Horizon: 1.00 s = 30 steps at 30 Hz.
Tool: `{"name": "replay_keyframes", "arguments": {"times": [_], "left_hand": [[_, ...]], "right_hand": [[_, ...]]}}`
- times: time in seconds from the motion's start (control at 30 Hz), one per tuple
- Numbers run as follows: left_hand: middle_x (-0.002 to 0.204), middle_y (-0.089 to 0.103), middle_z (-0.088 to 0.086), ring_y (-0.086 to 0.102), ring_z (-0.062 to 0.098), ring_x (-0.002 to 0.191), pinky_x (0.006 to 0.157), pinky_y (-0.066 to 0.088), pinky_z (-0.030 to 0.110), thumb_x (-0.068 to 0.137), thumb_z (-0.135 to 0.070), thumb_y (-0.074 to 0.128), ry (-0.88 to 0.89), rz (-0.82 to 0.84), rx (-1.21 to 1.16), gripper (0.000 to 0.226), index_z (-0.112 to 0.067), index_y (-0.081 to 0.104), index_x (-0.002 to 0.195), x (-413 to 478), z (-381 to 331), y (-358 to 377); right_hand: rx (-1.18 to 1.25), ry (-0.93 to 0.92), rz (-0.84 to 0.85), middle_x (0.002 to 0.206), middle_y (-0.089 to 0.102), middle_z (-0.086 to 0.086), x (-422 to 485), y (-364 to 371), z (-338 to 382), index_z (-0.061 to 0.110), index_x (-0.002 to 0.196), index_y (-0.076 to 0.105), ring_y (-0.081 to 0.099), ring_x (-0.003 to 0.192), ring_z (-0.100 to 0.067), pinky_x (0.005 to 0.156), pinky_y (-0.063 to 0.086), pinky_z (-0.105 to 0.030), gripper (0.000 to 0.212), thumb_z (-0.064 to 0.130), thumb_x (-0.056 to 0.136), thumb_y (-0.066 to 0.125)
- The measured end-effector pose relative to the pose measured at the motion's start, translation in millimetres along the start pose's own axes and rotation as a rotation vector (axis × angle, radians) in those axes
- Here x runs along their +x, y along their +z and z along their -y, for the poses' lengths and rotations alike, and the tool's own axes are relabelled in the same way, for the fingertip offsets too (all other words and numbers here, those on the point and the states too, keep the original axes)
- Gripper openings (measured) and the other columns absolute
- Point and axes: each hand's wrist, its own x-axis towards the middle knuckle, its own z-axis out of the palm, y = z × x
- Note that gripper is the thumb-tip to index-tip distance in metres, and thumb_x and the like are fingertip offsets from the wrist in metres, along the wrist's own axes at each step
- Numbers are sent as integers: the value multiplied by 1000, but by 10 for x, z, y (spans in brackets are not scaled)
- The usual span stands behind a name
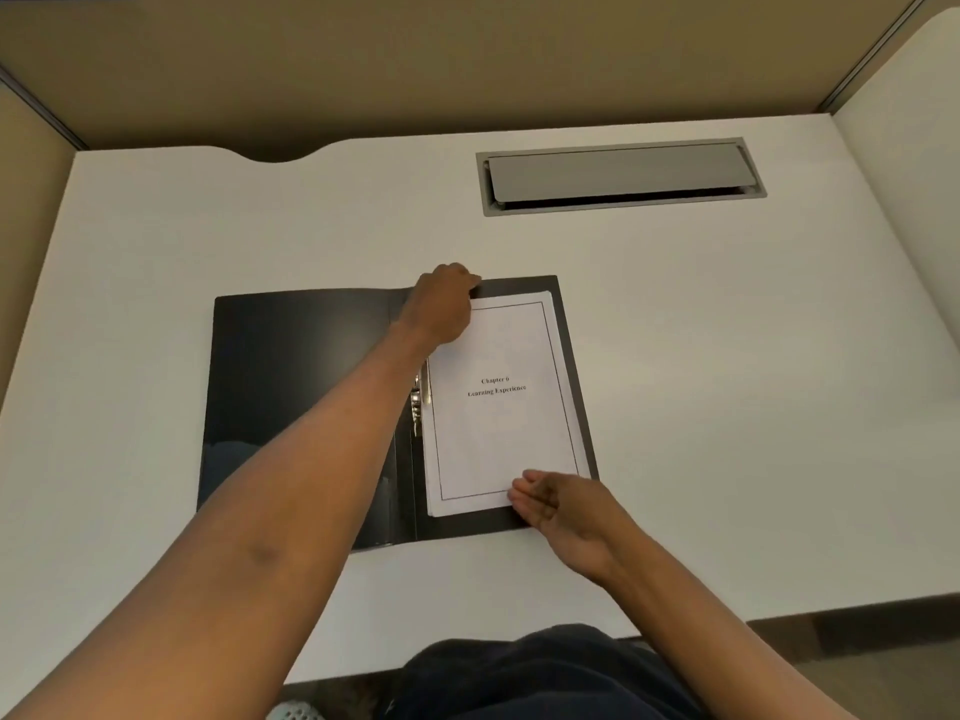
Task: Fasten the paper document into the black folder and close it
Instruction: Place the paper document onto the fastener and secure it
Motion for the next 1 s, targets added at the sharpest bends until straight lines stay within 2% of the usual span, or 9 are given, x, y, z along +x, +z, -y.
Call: {"name": "replay_keyframes", "arguments": {"times": [0.1, 0.27, 0.4, 0.8, 0.9, 1.0], "left_hand": [[136, 54, 15, 54, 37, 121, 100, 46, 46, 92, 4, 42, 3, 80, 69, 45, -4, 60, 133, 89, -122, 51], [138, 50, 16, 49, 36, 124, 102, 45, 48, 91, 7, 42, 37, 106, 90, 49, -3, 59, 136, 168, -219, 74], [137, 50, 16, 48, 34, 126, 104, 45, 48, 91, 9, 41, 26, 107, 59, 52, -4, 59, 138, 189, -227, 71], [128, 56, 15, 52, 34, 118, 97, 47, 48, 89, 10, 39, 16, 71, -51, 45, -4, 63, 124, 123, -185, 109], [128, 57, 13, 52, 33, 118, 98, 43, 44, 90, 7, 41, 18, 59, -27, 44, -7, 62, 126, 110, -189, 107], [126, 58, 12, 52, 34, 118, 97, 41, 44, 94, 1, 43, -24, -21, -41, 39, -10, 62, 127, 34, -203, 71]], "right_hand": [[53, 78, -76, 131, 58, -31, -43, -78, -180, -14, 130, 51, 57, 126, -42, 114, 44, -47, 32, -10, 101, 39], [115, 105, -164, 133, 55, -31, 0, -78, -346, -12, 125, 50, 54, 129, -43, 115, 42, -49, 26, -9, 103, 37], [162, 105, -163, 138, 53, -31, 47, -73, -372, -12, 139, 43, 54, 130, -42, 116, 41, -48, 37, -8, 103, 35], [237, 96, -97, 135, 57, -29, 128, -29, -385, -10, 141, 43, 58, 127, -40, 116, 42, -48, 38, -5, 104, 37], [187, 65, -69, 130, 60, -27, 107, -87, -385, -9, 132, 51, 61, 122, -39, 112, 46, -47, 30, -2, 104, 43], [-94, -73, -132, 110, 71, -20, 25, -136, -373, 1, 108, 67, 71, 102, -33, 93, 58, -39, 17, 8, 101, 52]]}}
